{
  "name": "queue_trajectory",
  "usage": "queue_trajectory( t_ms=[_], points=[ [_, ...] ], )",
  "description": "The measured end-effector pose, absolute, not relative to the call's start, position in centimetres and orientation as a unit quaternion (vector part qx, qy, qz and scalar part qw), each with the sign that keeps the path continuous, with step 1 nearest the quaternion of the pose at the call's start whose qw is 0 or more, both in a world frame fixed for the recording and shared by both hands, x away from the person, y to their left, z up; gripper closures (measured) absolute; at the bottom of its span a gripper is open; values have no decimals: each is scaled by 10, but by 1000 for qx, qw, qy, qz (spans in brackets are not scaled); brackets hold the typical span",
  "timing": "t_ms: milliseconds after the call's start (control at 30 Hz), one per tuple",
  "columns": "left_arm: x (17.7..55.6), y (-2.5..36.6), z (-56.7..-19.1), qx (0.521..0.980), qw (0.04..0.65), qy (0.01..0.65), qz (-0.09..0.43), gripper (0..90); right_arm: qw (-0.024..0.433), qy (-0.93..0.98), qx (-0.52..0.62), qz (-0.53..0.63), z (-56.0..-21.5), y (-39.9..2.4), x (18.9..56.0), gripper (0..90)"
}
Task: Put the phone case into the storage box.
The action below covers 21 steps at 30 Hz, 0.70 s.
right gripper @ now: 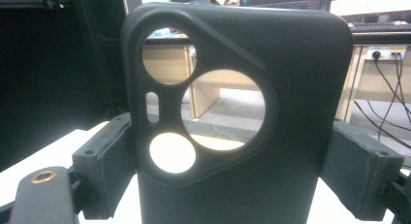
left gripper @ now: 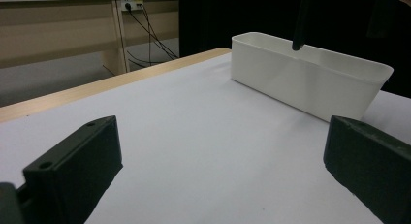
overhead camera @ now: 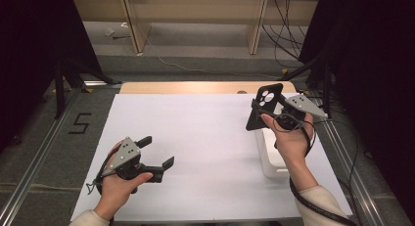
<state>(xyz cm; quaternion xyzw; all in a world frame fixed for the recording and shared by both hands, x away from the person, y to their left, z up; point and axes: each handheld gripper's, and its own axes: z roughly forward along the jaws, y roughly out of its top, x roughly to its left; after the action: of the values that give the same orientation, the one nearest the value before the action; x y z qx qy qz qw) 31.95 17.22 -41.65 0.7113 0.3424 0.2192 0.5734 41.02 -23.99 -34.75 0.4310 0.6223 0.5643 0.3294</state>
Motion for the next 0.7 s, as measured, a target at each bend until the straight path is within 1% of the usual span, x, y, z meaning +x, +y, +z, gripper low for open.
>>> queue_trajectory(
  t_ms=[700],
  points=[
    [320,172,-417,711,574,343,218,0,340,611,447,558,-349,-254,415,156]
  ],
)
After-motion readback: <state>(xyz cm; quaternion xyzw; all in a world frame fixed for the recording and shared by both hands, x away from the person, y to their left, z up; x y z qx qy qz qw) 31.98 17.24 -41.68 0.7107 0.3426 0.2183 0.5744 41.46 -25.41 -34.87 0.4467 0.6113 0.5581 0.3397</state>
